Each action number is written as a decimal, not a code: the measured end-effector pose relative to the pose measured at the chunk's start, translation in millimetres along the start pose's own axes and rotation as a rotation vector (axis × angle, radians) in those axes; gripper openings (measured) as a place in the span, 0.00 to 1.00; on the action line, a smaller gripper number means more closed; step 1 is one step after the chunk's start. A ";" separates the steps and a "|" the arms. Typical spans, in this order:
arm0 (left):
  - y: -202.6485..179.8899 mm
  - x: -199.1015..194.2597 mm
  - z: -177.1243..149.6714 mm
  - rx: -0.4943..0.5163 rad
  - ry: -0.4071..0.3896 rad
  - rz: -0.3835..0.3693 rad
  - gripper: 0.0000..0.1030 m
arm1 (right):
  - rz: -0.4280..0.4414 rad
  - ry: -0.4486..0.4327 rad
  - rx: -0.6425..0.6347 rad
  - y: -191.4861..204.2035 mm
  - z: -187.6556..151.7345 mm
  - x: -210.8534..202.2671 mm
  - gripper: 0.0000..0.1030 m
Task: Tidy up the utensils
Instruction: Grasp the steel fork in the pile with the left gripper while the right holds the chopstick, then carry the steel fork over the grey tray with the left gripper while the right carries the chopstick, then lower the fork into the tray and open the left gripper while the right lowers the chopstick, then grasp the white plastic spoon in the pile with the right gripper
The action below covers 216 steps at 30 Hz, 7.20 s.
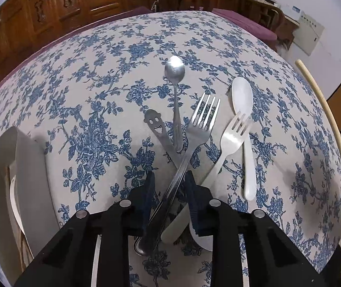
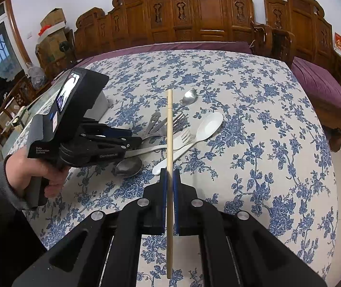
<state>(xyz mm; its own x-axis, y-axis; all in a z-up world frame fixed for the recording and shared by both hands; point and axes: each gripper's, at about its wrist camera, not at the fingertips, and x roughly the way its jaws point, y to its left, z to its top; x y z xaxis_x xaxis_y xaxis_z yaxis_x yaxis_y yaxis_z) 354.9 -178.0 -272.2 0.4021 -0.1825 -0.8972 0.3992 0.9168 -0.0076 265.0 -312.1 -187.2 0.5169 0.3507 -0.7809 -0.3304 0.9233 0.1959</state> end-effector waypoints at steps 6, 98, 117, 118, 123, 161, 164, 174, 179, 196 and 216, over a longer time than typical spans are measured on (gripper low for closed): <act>0.7 -1.7 -1.6 0.030 0.026 -0.003 0.21 | -0.003 0.004 -0.003 0.9 -0.3 2.0 0.06; 191.9 -95.1 -82.6 -0.278 -0.187 0.032 0.07 | 0.099 0.003 -0.191 192.5 97.8 102.1 0.06; 226.3 -134.3 -82.3 -0.321 -0.274 0.086 0.07 | 0.146 0.005 -0.154 227.1 106.0 132.7 0.06; 227.9 -135.4 -82.7 -0.324 -0.276 0.087 0.07 | 0.150 0.002 -0.153 229.5 107.2 136.1 0.06; 235.8 -137.7 -83.7 -0.332 -0.283 0.098 0.07 | 0.153 -0.003 -0.150 236.1 114.6 149.9 0.06; 226.7 -139.3 -82.4 -0.309 -0.288 0.091 0.07 | 0.127 0.021 -0.190 226.0 98.9 149.9 0.19; 221.9 -138.4 -81.7 -0.300 -0.287 0.084 0.07 | 0.105 0.002 -0.183 210.2 92.9 130.5 0.19; 184.7 -134.1 -78.6 -0.244 -0.287 0.049 0.35 | -0.060 -0.012 -0.066 105.1 54.8 70.0 0.19; 163.0 -130.0 -77.2 -0.214 -0.281 0.032 0.46 | -0.147 0.023 -0.006 54.5 41.3 69.5 0.25; 128.0 -126.1 -75.6 -0.174 -0.296 0.019 0.50 | -0.289 0.137 0.102 -2.3 37.9 120.0 0.32; 81.5 -124.0 -75.1 -0.108 -0.291 -0.015 0.50 | -0.306 0.195 0.100 -31.3 17.6 100.6 0.09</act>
<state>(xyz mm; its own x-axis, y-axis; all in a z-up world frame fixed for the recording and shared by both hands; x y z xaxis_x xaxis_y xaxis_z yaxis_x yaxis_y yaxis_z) 275.7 -54.0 -194.8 0.6225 -0.2760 -0.7324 0.3233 0.9429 -0.0805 341.3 -302.9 -261.4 0.4167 0.0289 -0.9086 -0.1005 0.9948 -0.0145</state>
